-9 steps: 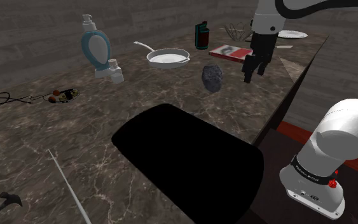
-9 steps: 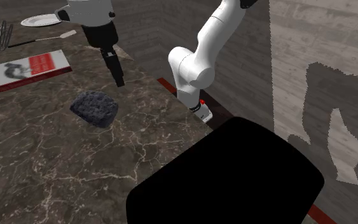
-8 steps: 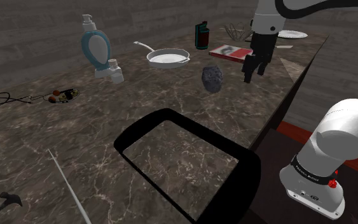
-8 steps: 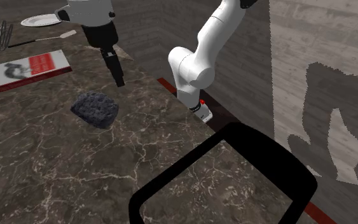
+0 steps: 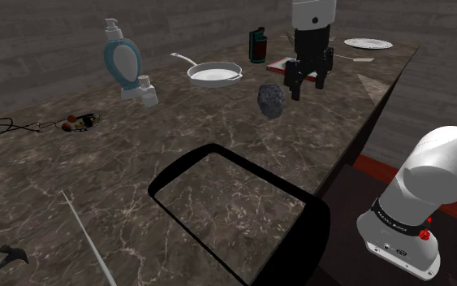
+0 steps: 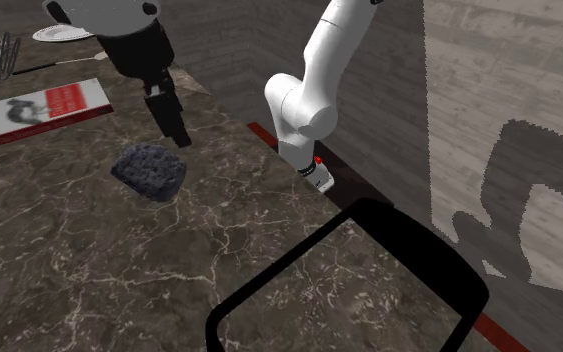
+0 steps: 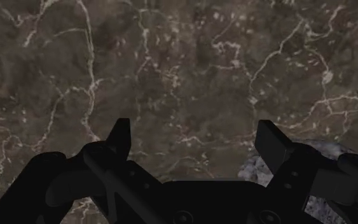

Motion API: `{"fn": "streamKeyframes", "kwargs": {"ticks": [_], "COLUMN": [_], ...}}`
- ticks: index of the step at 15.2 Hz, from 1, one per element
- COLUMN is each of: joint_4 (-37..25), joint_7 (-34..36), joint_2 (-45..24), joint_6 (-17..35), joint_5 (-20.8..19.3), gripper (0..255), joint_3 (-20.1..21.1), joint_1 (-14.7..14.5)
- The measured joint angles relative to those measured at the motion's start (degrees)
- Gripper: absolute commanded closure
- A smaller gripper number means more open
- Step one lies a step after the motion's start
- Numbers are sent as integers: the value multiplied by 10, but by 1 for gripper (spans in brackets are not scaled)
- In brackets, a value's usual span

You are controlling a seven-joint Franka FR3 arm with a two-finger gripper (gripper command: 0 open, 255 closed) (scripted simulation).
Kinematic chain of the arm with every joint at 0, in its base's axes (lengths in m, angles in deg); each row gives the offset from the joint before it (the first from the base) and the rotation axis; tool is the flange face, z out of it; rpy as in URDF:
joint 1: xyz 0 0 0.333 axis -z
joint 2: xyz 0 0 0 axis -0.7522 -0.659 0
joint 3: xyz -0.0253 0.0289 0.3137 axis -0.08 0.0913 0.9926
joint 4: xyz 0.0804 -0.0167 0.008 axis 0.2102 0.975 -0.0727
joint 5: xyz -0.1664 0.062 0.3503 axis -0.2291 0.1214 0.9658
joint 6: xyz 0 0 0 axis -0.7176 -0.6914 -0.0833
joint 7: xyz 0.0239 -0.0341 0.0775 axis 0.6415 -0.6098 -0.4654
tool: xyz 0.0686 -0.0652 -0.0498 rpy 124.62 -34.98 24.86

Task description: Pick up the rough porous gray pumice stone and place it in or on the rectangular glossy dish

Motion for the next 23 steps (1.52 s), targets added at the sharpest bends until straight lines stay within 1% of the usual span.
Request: {"fn": "streamKeyframes", "kwargs": {"ticks": [3, 7, 8, 10, 16, 22, 23], "joint_4": [-86, -213, -224, -217, -160, -156, -156], "joint_7": [76, 180, 192, 200, 195, 194, 194], "joint_2": [-76, -184, -196, -201, -181, -179, -179], "joint_6": [-37, -96, -100, -92, -55, -52, -52], "joint_5": [6, 2, 1, 1, 7, 8, 8], "gripper": [0, 0, 0, 0, 0, 0, 255], "joint_3": [46, 101, 106, 110, 108, 107, 107], "joint_1": [5, 8, 8, 7, 6, 6, 6]}}
